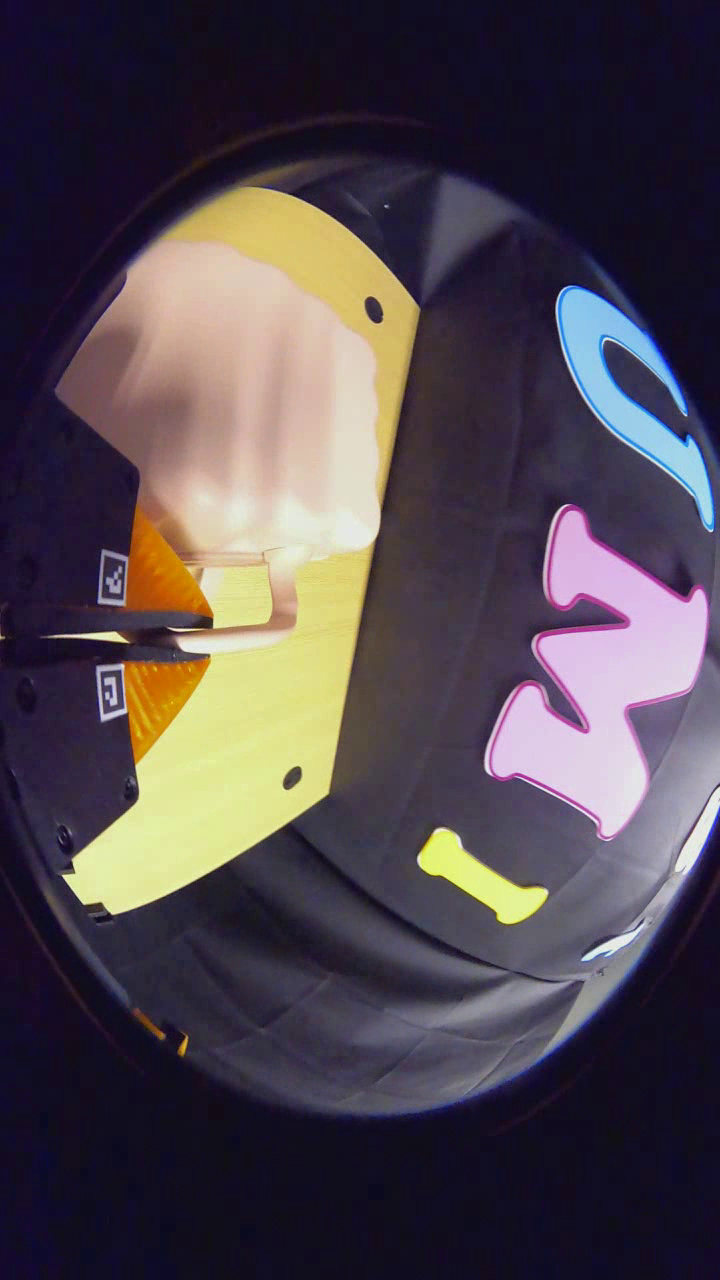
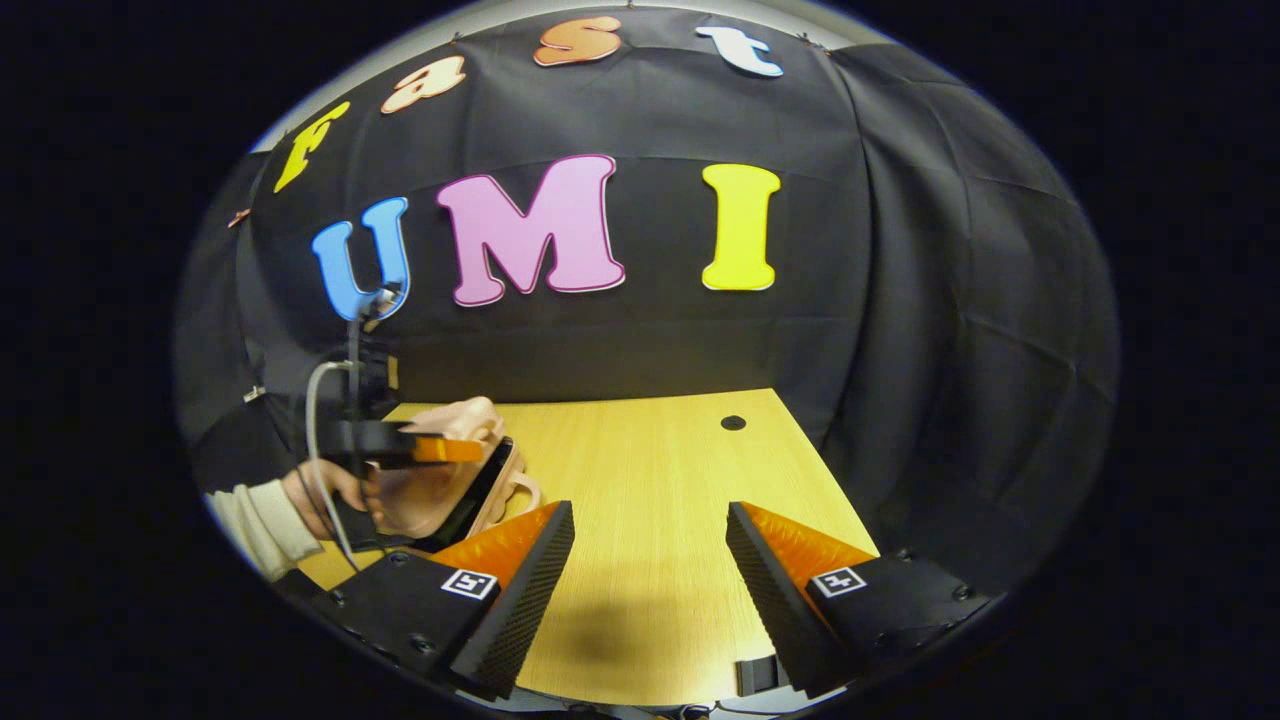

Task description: First open the suitcase, pack the skin care products into it, and then close the suitcase.

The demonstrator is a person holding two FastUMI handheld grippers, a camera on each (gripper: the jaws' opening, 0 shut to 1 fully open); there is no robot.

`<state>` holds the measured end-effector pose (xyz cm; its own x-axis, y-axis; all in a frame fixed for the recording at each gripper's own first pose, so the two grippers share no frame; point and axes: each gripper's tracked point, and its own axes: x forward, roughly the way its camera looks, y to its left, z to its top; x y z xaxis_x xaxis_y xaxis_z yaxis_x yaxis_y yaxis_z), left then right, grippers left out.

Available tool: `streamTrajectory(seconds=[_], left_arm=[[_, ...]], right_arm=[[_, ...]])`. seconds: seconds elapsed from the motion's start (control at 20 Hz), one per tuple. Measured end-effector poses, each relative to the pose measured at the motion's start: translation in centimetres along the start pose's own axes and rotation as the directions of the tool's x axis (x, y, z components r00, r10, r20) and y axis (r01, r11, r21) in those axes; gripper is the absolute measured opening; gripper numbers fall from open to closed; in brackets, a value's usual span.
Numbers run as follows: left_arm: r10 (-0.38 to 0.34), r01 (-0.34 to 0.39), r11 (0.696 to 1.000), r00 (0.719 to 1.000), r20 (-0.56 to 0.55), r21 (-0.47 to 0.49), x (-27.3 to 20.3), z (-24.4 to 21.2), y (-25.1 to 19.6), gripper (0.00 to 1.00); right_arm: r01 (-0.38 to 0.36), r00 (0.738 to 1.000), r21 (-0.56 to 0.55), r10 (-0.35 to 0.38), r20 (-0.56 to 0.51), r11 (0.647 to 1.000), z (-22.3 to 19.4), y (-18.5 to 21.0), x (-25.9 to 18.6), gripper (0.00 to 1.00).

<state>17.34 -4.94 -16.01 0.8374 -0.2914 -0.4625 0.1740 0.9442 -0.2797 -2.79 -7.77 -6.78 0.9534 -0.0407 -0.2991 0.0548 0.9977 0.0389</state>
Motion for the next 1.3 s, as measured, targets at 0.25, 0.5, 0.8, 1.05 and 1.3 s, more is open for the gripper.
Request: streamTrajectory(seconds=[0.25,0.5,0.8,1.05,1.3], left_arm=[[0.044,-0.044,0.999,0.999,-0.021,-0.001,2.5,-3.1,-1.5,0.28],[0.065,-0.061,0.998,0.982,0.175,-0.032,-4.7,1.6,-2.9,0.96],[0.093,-0.13,0.991,0.865,0.493,0.04,-21.0,6.8,-4.2,0.96],[0.153,-0.11,0.988,0.801,0.578,-0.109,-29.3,5.5,-3.4,0.96],[0.189,-0.217,0.976,0.784,0.592,-0.024,-30.9,4.0,-2.5,0.96]], right_arm=[[-0.025,1.0,0.046,0.025,0.004,0.999,0.2,-1.0,-0.1,0.97],[0.007,1.0,0.076,-0.009,0.021,0.997,1.2,-3.8,0.6,0.98],[0.025,0.999,-0.002,-0.025,0.025,1.0,0.6,-4.8,1.0,0.97],[-0.013,0.995,-0.065,0.019,0.096,0.998,1.6,-2.8,-0.1,0.97],[-0.078,0.992,-0.034,0.081,0.101,0.996,1.4,0.2,-0.4,0.97]])
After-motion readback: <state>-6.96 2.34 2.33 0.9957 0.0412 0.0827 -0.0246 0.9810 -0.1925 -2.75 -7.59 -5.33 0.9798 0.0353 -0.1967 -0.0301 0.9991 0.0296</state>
